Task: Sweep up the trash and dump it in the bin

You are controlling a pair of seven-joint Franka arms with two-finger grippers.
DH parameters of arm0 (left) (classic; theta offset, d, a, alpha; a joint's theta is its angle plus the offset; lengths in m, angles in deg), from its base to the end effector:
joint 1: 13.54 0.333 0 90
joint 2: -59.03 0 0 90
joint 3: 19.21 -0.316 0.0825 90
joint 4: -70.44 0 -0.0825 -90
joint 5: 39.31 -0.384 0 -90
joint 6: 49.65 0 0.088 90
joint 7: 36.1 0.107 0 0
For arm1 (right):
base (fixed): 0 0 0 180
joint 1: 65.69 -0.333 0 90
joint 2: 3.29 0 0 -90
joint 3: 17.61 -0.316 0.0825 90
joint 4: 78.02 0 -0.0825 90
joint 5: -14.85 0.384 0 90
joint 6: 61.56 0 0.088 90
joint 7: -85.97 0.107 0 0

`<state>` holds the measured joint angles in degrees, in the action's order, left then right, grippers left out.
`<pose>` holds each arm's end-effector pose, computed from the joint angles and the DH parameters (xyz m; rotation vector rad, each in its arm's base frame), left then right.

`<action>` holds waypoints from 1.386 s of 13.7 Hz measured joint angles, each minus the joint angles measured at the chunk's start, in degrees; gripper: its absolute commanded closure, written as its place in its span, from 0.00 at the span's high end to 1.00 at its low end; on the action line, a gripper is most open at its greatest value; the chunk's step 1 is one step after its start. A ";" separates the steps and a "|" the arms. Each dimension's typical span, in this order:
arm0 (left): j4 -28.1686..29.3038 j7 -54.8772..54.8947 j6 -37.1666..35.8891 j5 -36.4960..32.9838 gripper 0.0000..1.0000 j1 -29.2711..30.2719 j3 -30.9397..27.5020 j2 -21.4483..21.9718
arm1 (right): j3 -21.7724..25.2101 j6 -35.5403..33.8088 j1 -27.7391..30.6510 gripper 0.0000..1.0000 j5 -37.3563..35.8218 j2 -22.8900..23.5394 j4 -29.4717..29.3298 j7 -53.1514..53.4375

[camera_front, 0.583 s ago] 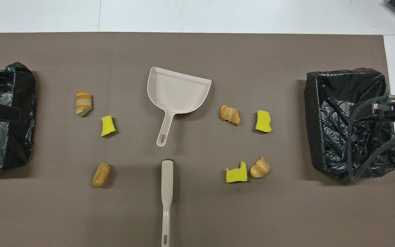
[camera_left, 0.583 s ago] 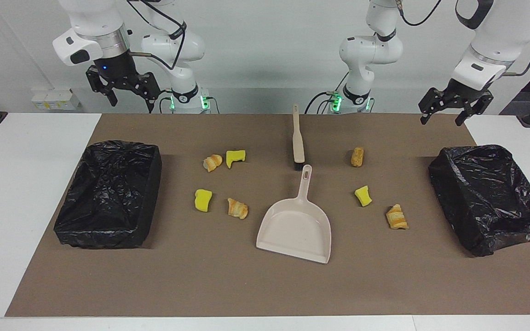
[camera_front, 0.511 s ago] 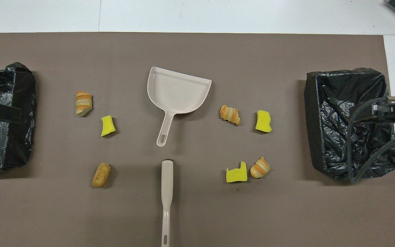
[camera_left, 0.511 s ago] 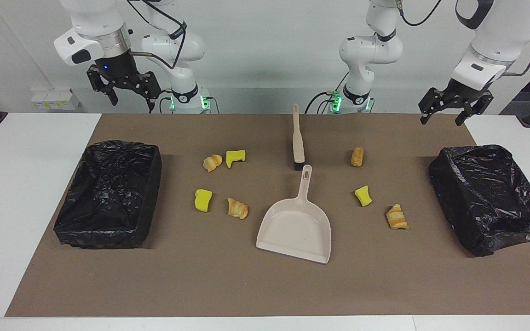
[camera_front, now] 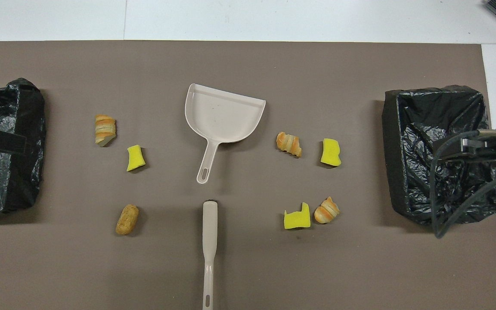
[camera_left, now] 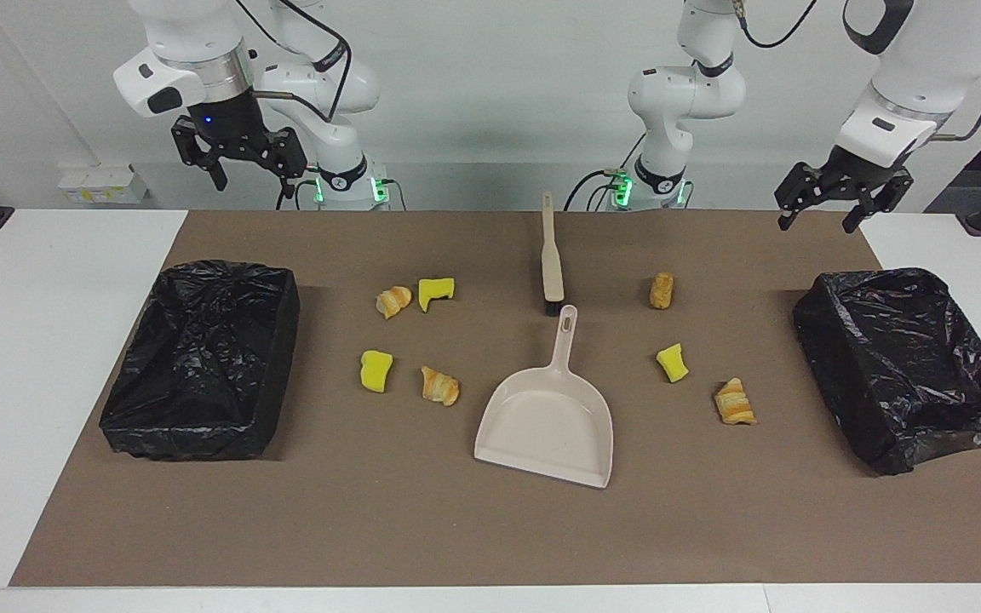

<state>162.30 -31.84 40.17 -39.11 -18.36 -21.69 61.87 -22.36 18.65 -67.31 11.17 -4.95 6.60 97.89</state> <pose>0.5383 -0.0218 0.6360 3.1309 -0.1806 0.0220 0.5246 0.0516 0.6693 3.0640 -0.1631 -0.0568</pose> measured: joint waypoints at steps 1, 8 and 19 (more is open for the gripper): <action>0.00 0.00 0.00 0.00 1.00 0.00 0.00 0.00 | 0.00 0.00 0.00 1.00 0.00 0.00 0.05 0.00; 0.32 0.10 -0.03 0.00 1.00 -0.03 0.36 0.01 | 0.03 0.00 0.14 1.00 0.00 0.00 0.16 0.00; 15.62 -1.85 5.25 1.93 1.00 -0.82 16.59 6.34 | 0.16 0.19 0.45 1.00 0.00 0.00 0.25 0.00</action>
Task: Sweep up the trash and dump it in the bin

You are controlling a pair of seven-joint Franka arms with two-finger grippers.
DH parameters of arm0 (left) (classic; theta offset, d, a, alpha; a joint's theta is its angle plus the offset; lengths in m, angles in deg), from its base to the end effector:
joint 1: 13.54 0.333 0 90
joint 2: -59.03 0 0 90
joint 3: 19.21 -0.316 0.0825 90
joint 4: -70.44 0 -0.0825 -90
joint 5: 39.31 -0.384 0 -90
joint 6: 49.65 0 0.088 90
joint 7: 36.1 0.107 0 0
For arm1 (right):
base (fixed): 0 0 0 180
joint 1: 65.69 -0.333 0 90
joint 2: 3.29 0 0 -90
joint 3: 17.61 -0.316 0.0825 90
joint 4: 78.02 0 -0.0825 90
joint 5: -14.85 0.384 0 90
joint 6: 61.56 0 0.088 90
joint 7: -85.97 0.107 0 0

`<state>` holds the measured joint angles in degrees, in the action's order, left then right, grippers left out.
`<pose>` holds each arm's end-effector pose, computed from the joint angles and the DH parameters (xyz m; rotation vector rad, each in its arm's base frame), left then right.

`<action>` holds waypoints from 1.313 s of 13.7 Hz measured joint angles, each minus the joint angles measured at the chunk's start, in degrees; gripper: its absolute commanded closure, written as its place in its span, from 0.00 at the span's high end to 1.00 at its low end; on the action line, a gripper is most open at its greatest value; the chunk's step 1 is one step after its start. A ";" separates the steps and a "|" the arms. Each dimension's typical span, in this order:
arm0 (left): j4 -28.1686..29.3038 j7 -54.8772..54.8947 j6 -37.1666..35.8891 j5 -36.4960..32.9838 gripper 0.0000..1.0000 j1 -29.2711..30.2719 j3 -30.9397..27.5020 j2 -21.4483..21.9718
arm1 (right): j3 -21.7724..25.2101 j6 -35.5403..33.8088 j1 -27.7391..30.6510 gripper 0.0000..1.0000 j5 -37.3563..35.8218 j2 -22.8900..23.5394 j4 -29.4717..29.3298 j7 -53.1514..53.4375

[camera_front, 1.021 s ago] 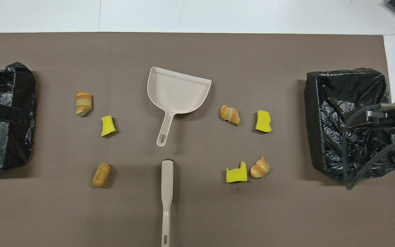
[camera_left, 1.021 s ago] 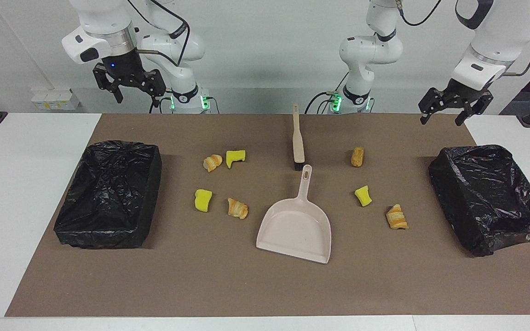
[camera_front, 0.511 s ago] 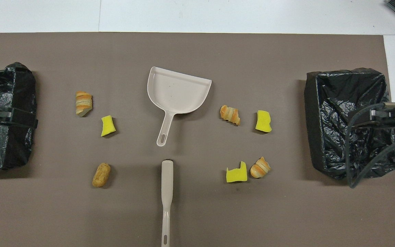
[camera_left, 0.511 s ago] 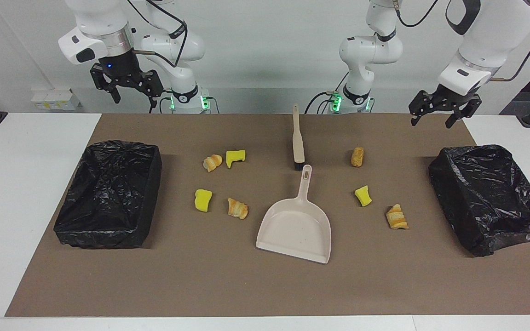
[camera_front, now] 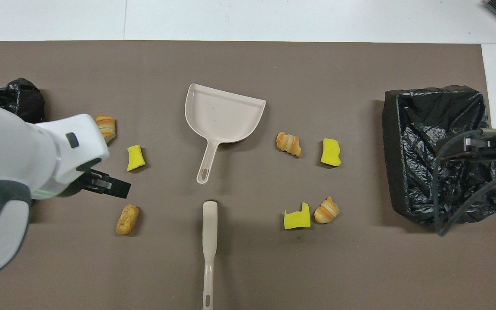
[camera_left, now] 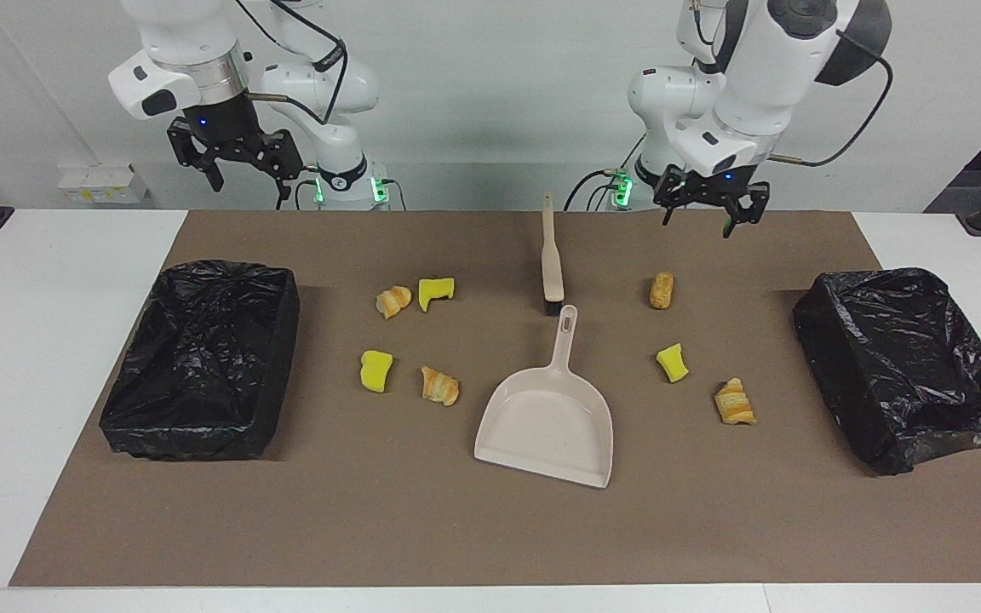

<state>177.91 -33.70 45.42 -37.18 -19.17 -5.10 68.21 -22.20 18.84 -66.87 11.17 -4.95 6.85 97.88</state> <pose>0.4724 -0.1816 0.5700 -3.0735 0.5876 0.0937 0.5255 0.0461 0.6676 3.0632 -0.1785 -0.0589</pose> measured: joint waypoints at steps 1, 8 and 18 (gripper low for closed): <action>2.32 -0.06 0.88 0.77 1.00 -0.02 1.29 0.96 | -0.04 0.21 -0.05 1.00 0.00 0.00 0.03 0.00; 17.46 -11.45 11.95 3.21 1.00 -3.13 10.46 4.93 | -0.31 9.68 -6.48 1.00 0.06 2.16 4.38 7.05; 42.66 -25.30 37.46 11.05 1.00 -8.54 24.92 13.81 | -0.45 23.59 -27.19 1.00 -9.53 23.82 -5.10 29.33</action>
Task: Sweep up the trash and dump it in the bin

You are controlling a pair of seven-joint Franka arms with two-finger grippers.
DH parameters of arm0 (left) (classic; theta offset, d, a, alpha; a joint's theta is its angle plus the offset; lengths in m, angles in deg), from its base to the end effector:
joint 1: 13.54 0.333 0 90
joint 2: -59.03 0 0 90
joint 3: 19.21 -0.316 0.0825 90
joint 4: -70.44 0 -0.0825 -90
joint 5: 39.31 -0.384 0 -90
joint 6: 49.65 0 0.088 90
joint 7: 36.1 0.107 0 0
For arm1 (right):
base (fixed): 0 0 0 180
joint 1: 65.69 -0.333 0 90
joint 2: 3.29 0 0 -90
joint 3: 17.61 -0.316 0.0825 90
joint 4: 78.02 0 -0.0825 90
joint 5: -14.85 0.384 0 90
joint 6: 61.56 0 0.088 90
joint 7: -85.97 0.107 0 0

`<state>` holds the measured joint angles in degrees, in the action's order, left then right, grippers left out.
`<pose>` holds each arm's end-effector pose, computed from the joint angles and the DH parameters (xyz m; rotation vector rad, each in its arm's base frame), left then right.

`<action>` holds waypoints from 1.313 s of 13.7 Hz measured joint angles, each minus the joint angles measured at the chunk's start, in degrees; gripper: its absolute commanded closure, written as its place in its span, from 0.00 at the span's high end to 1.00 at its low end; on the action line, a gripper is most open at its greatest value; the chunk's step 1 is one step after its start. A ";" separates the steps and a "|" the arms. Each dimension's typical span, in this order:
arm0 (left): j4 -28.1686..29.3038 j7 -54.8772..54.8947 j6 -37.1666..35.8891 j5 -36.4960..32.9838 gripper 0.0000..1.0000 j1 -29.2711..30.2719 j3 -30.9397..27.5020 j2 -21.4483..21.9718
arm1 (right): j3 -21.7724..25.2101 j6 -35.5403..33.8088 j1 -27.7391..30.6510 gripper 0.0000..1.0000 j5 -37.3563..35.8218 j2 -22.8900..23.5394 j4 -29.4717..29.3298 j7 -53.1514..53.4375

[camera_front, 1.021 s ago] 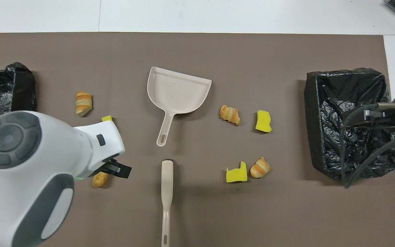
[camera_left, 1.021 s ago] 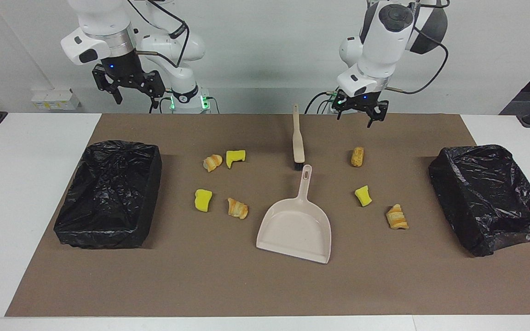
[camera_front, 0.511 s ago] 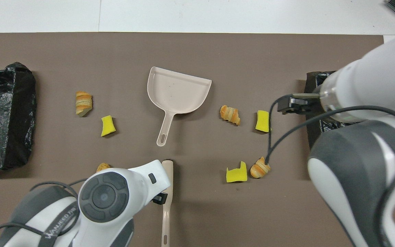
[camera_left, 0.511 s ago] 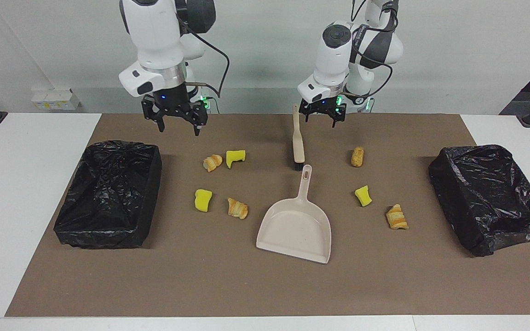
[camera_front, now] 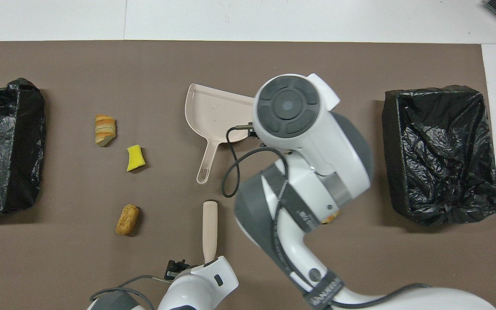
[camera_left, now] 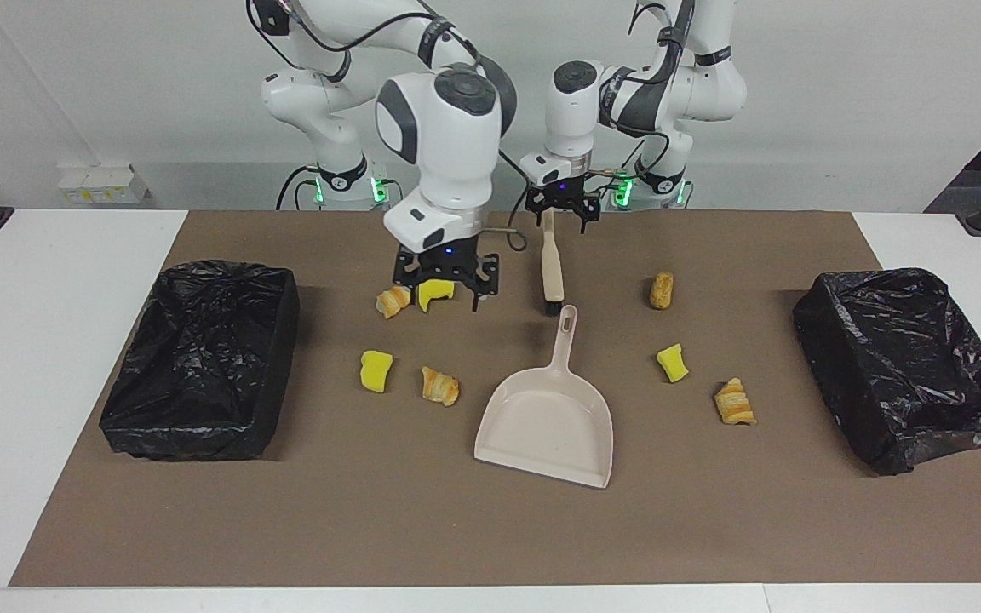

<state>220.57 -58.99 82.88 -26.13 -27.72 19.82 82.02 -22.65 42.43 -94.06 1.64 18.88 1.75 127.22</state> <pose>0.2503 -0.3248 0.3565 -3.0519 0.5194 -0.1095 0.5836 0.3507 0.4943 3.0006 -0.1385 0.2197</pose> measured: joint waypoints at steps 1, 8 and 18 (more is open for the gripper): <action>1.33 -0.83 2.63 0.18 1.00 -0.17 1.20 0.09 | -0.04 0.02 -1.49 1.00 -0.12 2.64 -2.96 3.29; 4.09 -2.67 8.31 0.62 0.37 -1.53 2.86 0.16 | -2.83 9.84 -7.93 1.00 0.08 19.07 -14.85 16.34; 4.08 -2.77 -0.16 0.65 0.00 -1.62 2.41 3.46 | -3.48 6.80 -8.67 1.00 3.15 20.40 -13.40 16.43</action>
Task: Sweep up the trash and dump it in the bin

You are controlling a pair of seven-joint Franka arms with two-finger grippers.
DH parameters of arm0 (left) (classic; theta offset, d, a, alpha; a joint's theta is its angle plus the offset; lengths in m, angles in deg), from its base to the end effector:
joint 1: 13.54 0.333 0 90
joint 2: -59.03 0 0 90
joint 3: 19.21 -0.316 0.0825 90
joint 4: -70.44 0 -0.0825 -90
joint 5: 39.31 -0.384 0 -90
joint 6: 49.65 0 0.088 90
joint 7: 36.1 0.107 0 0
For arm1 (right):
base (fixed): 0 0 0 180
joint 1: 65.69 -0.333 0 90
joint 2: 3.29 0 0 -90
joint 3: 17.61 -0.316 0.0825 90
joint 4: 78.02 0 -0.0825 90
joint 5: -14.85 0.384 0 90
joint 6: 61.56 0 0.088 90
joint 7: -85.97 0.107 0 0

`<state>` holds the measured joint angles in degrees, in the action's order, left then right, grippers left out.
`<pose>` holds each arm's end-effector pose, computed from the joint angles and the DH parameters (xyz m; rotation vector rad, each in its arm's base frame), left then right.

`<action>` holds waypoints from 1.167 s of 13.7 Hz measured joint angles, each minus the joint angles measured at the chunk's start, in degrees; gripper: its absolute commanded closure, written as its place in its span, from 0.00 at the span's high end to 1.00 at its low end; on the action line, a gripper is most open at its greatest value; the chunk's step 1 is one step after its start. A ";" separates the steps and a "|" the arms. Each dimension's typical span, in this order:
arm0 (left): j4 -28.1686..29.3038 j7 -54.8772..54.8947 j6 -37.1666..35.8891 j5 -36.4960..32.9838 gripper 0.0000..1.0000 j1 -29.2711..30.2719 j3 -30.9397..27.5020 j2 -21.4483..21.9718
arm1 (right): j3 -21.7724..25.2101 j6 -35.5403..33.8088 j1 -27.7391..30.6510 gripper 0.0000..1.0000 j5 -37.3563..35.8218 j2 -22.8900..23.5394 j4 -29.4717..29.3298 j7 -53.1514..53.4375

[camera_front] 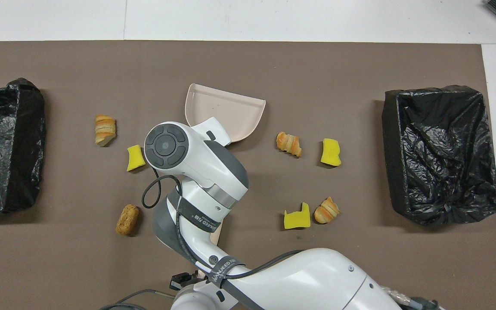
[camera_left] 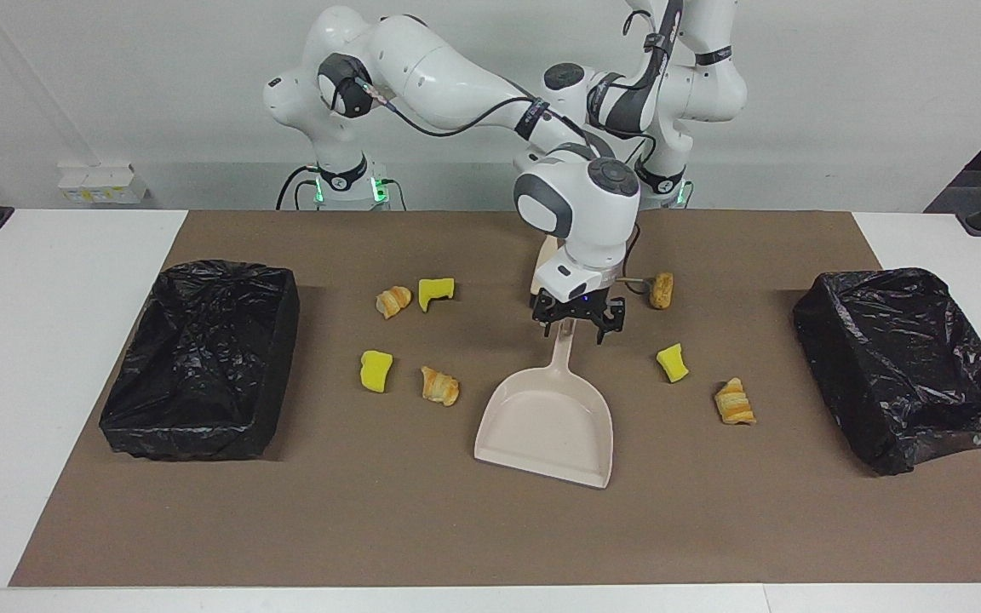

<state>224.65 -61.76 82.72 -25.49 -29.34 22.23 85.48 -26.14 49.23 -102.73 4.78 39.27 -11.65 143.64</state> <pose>0.2207 -0.3180 0.3414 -3.0045 0.5007 -0.1203 0.5603 0.5080 0.3632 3.1149 -0.3012 0.1192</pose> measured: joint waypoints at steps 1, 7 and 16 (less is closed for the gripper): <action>0.07 0.00 -2.74 0.00 0.00 0.01 -0.51 1.64 | 0.04 1.29 0.30 1.00 0.78 -0.18 1.30 0.00; 1.49 3.54 -13.20 0.01 0.00 0.25 -14.29 11.04 | 0.02 3.07 1.04 0.19 1.42 -2.89 6.80 0.02; -2.02 13.84 -11.49 -0.80 0.00 12.75 -20.64 8.03 | 0.04 3.26 2.40 0.00 1.83 -6.76 7.66 -3.18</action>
<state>222.63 -47.92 71.23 -26.28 -16.59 1.58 93.51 -26.10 52.50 -100.33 6.61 32.51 -3.99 140.46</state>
